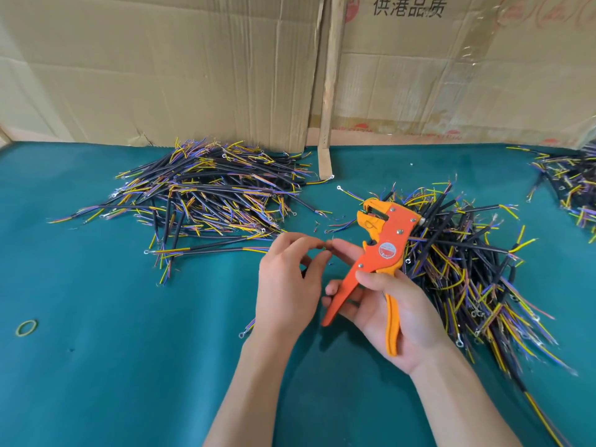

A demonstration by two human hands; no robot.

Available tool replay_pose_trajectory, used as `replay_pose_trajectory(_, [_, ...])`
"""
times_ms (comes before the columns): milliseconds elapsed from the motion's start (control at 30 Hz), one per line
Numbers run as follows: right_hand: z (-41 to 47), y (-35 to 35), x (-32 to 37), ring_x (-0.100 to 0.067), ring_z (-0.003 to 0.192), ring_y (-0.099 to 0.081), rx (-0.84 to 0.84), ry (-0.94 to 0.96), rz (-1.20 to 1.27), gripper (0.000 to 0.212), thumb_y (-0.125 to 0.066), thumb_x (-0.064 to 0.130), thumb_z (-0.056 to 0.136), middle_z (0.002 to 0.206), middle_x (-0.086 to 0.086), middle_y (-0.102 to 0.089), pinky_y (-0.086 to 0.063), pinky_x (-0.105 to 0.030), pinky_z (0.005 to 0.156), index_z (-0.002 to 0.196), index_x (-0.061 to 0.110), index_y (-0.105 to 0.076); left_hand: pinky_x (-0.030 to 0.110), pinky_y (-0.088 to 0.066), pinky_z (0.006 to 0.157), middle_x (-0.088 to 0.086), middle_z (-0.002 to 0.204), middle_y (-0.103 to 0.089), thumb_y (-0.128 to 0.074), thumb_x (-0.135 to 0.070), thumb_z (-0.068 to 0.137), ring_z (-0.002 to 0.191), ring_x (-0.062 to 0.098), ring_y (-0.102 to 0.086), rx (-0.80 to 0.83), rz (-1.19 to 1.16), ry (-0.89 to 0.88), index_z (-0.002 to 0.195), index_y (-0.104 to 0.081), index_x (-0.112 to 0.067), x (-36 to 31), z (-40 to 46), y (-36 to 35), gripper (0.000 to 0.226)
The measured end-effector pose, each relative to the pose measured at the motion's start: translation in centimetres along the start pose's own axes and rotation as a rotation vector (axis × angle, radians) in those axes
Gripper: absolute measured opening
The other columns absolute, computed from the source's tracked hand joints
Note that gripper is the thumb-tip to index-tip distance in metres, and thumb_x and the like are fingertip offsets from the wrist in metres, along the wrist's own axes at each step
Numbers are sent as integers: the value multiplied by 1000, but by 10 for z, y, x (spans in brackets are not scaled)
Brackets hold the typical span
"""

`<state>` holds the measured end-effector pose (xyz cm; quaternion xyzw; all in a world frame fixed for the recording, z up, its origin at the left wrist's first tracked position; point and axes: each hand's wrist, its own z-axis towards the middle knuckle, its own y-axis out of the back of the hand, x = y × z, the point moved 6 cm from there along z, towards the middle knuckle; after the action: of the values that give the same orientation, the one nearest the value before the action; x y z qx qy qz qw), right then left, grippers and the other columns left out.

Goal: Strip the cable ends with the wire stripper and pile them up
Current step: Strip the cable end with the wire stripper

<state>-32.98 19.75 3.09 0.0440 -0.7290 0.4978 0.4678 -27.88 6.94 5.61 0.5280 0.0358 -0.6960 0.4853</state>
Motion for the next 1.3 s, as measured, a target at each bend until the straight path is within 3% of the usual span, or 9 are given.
replay_pose_trajectory(167, [1,1,0,-32,81,-65,-17,-3,-19,60,-71,13,76,130,-22,-65,-57,-48,79,134,1,-63,35,-51,74,-7,84,-73,-69,-16,93,77,17,-65,-30,39,1,93,-73,-16,7,-3,-5,4])
replay_pose_trajectory(367, [0,5,1,-32,82,-65,-29,-1,-31,51,-65,9,82,139,-21,-61,-57,-47,80,131,0,-65,34,-52,69,-11,70,-69,-69,-14,93,65,15,-65,-42,-125,132,85,-70,-23,21,1,-2,12])
replay_pose_trajectory(600, [2,10,1,-33,81,-66,-101,-10,-25,53,-64,12,80,138,-18,-63,-58,-48,78,131,-3,-64,34,-54,69,-13,73,-69,-71,-19,89,66,12,-62,0,-332,231,83,-72,-26,35,5,-1,9])
replay_pose_trajectory(700, [-2,17,2,-36,80,-68,-152,-77,-53,53,-67,14,79,132,-28,-63,-60,-49,76,127,-8,-64,32,-45,63,-11,70,-64,-67,-30,83,64,15,-55,-20,-425,300,86,-72,-30,43,5,1,6])
replay_pose_trajectory(833, [-10,10,-6,-41,77,-68,-96,-258,-149,46,-68,13,79,105,-35,-67,-59,-52,74,120,-8,-67,32,-40,64,-7,74,-62,-67,-30,84,66,16,-52,-29,-446,279,87,-73,-31,43,5,3,6])
replay_pose_trajectory(1100, [-14,-8,-16,-40,74,-64,10,-334,-227,36,-75,4,76,85,-26,-60,-57,-54,73,110,-5,-69,27,-50,74,-13,77,-69,-71,-9,91,72,11,-62,-2,-408,209,86,-73,-26,36,6,6,18])
replay_pose_trajectory(1300, [-12,-9,-16,-37,69,-61,1,-301,-261,27,-78,5,76,80,-23,-58,-57,-50,67,102,0,-71,34,-56,78,-10,82,-72,-73,-7,90,77,13,-66,-7,-372,196,84,-72,-34,34,6,7,27])
